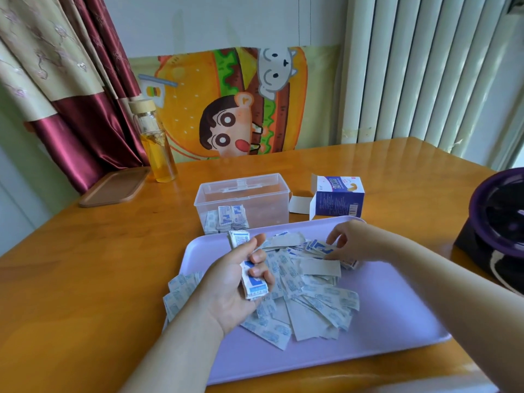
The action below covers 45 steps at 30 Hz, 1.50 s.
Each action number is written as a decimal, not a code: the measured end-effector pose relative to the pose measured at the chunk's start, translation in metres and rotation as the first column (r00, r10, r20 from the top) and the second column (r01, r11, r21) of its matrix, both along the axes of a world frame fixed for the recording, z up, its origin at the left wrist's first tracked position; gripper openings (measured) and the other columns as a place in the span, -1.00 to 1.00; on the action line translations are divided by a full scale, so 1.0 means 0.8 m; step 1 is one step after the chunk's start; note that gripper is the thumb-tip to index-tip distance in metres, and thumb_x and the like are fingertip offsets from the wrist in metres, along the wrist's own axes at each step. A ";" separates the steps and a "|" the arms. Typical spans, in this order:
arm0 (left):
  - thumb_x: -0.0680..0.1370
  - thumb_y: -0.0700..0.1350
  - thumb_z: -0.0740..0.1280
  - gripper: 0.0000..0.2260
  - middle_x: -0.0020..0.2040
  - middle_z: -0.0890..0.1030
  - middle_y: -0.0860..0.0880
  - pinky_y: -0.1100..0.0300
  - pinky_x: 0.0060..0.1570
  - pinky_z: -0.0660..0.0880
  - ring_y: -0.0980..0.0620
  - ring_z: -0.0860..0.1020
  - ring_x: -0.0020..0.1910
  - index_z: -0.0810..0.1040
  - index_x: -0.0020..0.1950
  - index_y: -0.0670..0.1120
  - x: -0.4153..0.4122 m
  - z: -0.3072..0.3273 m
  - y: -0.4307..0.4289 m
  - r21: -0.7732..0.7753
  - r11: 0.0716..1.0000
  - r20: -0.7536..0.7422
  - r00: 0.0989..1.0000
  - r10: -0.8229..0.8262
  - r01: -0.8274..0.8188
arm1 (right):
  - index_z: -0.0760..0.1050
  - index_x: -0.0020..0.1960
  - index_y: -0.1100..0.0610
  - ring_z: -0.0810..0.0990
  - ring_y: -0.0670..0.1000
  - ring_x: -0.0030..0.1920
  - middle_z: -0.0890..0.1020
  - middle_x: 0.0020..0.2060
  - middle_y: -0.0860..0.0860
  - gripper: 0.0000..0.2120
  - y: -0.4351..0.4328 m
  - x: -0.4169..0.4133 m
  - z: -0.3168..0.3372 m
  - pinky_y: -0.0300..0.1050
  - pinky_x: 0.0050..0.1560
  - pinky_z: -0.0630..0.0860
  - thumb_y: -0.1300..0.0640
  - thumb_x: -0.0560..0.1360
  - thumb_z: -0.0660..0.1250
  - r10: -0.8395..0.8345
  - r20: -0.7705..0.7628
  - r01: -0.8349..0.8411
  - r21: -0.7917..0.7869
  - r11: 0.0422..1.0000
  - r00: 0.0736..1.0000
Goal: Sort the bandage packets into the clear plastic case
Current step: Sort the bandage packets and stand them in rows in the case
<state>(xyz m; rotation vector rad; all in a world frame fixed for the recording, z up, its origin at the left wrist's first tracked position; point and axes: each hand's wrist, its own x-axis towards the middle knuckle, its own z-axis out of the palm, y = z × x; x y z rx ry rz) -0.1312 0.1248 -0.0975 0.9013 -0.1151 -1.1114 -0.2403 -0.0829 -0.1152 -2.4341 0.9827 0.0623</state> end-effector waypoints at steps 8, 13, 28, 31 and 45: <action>0.59 -0.14 0.20 -0.88 -0.41 0.35 0.03 0.32 -0.44 0.38 0.16 0.26 -0.57 0.52 0.02 -0.11 0.009 -0.002 0.004 0.003 1.000 -0.010 1.000 -0.005 0.005 | 0.48 -0.28 0.06 0.43 -0.03 -0.31 0.56 -0.24 0.02 -0.80 -0.011 -0.009 0.011 -0.21 -0.38 0.31 0.00 0.46 0.37 -0.142 0.003 0.142 0.012 0.990 0.990; 0.58 -0.15 0.22 -0.91 -0.40 0.38 0.04 0.32 -0.44 0.38 0.17 0.27 -0.57 0.51 0.01 -0.09 0.008 -0.002 -0.001 0.002 1.000 0.029 0.999 0.020 -0.020 | 0.55 -0.14 0.33 0.41 0.02 -0.35 0.55 -0.37 0.07 -0.72 -0.004 -0.016 0.021 -0.17 -0.27 0.31 0.08 0.47 0.31 -0.307 0.342 0.278 0.132 0.951 0.888; 0.53 -0.24 0.31 -0.88 -0.26 0.43 -0.03 0.30 -0.43 0.33 0.18 0.27 -0.57 0.61 -0.02 -0.08 -0.012 -0.007 -0.005 -0.010 0.988 0.388 0.910 0.145 -0.153 | 0.54 0.14 0.31 0.64 0.03 -0.10 0.66 -0.03 0.18 -0.73 0.116 0.014 0.022 -0.19 -0.20 0.60 0.22 0.48 0.30 -0.466 0.542 -0.373 0.833 0.409 0.699; 0.52 -0.21 0.33 -0.90 -0.17 0.43 -0.12 0.30 -0.43 0.33 0.18 0.28 -0.58 0.61 -0.01 -0.07 -0.011 -0.005 -0.002 -0.004 0.990 0.401 0.907 0.132 -0.142 | 0.55 0.13 0.29 0.65 0.02 -0.12 0.67 -0.03 0.16 -0.75 0.116 0.014 0.023 -0.18 -0.22 0.58 0.22 0.49 0.29 -0.468 0.546 -0.370 0.829 0.418 0.694; 0.43 -0.22 0.18 -0.72 -0.39 0.55 -0.08 0.21 -0.37 0.41 0.02 0.53 -0.48 0.64 -0.37 -0.15 -0.004 0.009 0.009 0.066 0.993 0.026 0.994 -0.102 0.100 | 0.66 -0.03 -0.06 0.44 -0.08 0.03 0.55 -0.01 -0.16 -0.76 0.117 0.007 0.021 -0.33 0.04 0.38 0.23 0.47 0.32 0.603 0.621 -0.295 -0.533 0.793 0.500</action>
